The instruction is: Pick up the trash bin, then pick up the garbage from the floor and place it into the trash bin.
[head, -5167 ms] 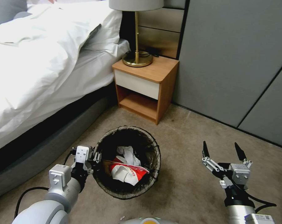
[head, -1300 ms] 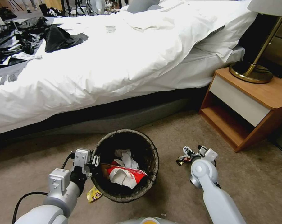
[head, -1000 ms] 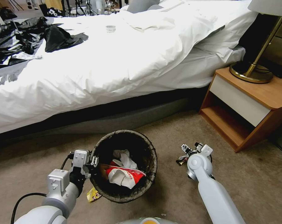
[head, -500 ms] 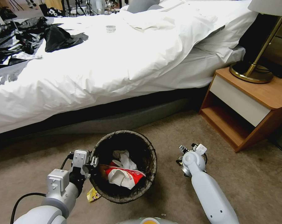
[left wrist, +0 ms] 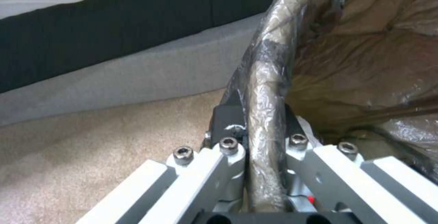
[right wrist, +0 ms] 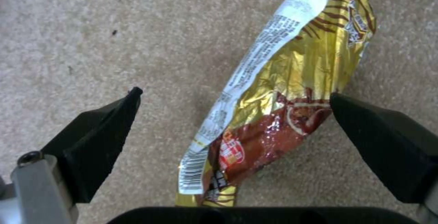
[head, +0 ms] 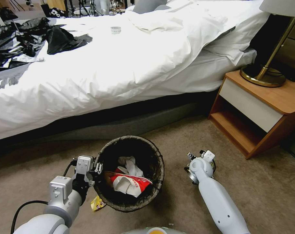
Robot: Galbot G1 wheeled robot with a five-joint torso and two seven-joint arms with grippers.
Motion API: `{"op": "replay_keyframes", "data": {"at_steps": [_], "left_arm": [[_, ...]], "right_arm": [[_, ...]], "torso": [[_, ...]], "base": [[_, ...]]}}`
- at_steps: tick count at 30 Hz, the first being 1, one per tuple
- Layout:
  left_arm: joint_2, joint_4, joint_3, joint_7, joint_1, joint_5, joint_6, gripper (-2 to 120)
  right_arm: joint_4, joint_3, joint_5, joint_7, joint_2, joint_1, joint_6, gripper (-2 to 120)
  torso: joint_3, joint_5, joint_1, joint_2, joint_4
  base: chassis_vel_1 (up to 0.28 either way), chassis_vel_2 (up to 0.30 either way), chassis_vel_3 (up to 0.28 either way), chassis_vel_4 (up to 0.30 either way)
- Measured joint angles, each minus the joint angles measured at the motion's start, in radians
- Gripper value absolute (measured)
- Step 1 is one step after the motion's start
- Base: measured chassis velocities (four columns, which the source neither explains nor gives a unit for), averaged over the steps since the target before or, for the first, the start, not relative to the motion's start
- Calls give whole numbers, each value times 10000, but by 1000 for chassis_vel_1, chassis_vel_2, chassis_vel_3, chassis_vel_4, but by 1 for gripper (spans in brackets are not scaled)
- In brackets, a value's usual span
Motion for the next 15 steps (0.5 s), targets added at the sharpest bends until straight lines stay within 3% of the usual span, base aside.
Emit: {"op": "replay_keyframes", "data": {"at_steps": [15], "left_arm": [[-22,0,24,-1,-37,20,-3,1]], "right_arm": [[-261,23,4,24,-80,59,175,100]], "torso": [[-1,0,0,0,0]], "base": [[0,0,0,0]]}}
